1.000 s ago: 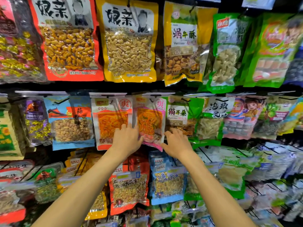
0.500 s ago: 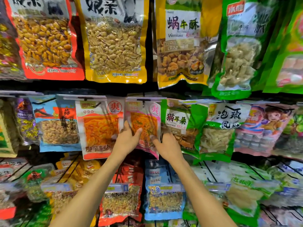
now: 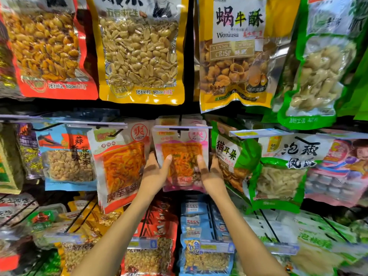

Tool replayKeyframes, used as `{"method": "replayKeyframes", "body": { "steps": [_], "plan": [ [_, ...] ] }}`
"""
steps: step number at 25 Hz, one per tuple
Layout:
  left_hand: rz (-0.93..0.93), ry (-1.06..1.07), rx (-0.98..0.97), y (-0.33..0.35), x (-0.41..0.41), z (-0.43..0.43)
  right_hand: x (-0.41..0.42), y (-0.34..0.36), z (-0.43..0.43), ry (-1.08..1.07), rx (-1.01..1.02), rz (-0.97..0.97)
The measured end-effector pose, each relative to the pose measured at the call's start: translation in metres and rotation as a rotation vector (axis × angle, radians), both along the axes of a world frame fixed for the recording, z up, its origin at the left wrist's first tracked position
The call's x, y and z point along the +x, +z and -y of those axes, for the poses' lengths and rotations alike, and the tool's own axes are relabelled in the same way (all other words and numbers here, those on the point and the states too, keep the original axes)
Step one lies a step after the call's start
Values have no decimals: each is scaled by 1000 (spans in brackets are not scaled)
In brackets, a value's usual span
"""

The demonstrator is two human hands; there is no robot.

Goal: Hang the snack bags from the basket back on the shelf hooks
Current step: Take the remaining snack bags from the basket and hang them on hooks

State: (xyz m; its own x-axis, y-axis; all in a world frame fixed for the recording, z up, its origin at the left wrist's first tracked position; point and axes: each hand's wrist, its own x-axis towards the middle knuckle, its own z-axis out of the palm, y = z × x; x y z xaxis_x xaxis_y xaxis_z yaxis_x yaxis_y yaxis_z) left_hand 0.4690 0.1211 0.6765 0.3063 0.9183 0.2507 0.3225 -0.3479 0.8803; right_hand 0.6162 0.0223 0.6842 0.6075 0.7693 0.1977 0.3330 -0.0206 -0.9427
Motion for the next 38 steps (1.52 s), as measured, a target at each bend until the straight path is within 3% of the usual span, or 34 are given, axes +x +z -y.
{"method": "replayKeyframes", "body": {
  "steps": [7, 13, 20, 38],
  "plan": [
    [204, -33, -171, -4, 13, -21, 2, 0, -32, 32, 26, -250],
    [319, 4, -339, -3, 22, -35, -3, 5, -45, 54, -34, -336],
    [197, 85, -408, 4, 30, -38, -4, 12, -49, -15, -10, -255],
    [273, -10, -513, 4, 8, -4, -9, 20, 9, 116, -150, -205]
  ]
}}
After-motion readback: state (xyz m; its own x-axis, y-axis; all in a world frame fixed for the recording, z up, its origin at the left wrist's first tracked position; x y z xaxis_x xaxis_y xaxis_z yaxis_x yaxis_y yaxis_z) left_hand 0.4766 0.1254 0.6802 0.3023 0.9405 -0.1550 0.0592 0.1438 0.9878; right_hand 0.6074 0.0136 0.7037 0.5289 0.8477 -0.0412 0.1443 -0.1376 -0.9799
